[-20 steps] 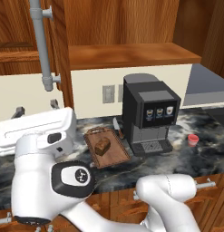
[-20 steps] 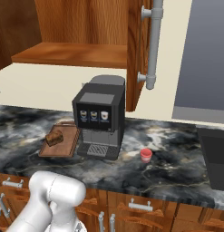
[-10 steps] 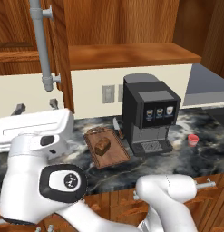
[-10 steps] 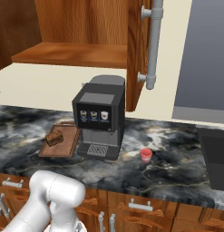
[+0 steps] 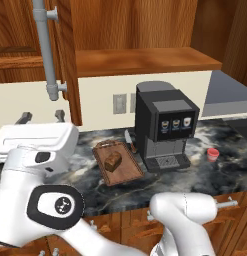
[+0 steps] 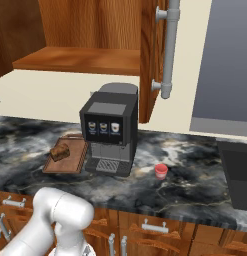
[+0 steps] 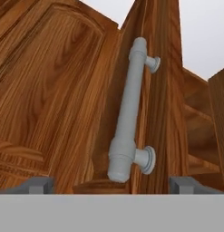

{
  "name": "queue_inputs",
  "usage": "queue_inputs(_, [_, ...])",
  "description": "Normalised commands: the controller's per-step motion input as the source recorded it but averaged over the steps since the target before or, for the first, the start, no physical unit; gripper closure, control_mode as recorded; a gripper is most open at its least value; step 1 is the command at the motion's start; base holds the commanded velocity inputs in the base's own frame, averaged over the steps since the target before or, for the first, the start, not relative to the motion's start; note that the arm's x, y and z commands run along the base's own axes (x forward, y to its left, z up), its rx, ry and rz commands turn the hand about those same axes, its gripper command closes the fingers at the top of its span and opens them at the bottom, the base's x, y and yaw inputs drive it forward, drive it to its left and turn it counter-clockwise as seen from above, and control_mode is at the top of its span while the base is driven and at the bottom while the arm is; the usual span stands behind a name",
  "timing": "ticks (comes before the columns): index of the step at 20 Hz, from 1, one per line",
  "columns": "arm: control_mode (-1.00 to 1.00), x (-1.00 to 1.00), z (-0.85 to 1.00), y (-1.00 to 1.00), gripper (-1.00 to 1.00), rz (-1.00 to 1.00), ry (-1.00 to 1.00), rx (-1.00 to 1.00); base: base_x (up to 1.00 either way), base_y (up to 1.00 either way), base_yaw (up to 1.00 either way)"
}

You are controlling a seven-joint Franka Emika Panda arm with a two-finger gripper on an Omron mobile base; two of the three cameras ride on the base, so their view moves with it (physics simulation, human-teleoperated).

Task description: Pick the bread, place it on the cutting board, pick the jam, place it on the counter, and close the cabinet.

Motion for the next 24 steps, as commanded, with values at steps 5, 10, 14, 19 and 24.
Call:
queue_inputs(5, [-1.0, 0.0, 0.0, 0.0, -1.0, -0.15, -0.04, 0.0, 0.0, 0.0, 0.0])
queue_inputs(10, [-1.0, 0.0, 0.01, 0.0, -1.0, -0.14, -0.05, 0.0, 0.0, 0.0, 0.0])
queue_inputs(14, [-1.0, 0.0, 0.02, 0.0, -1.0, -0.15, -0.06, 0.0, 0.0, 0.0, 0.0])
queue_inputs(19, [-1.0, 0.01, 0.03, 0.0, -1.0, -0.13, -0.07, 0.0, 0.0, 0.0, 0.0])
queue_inputs(24, [-1.0, 0.26, 0.04, 0.04, -1.0, -0.09, -0.06, 0.0, 0.0, 0.0, 0.0])
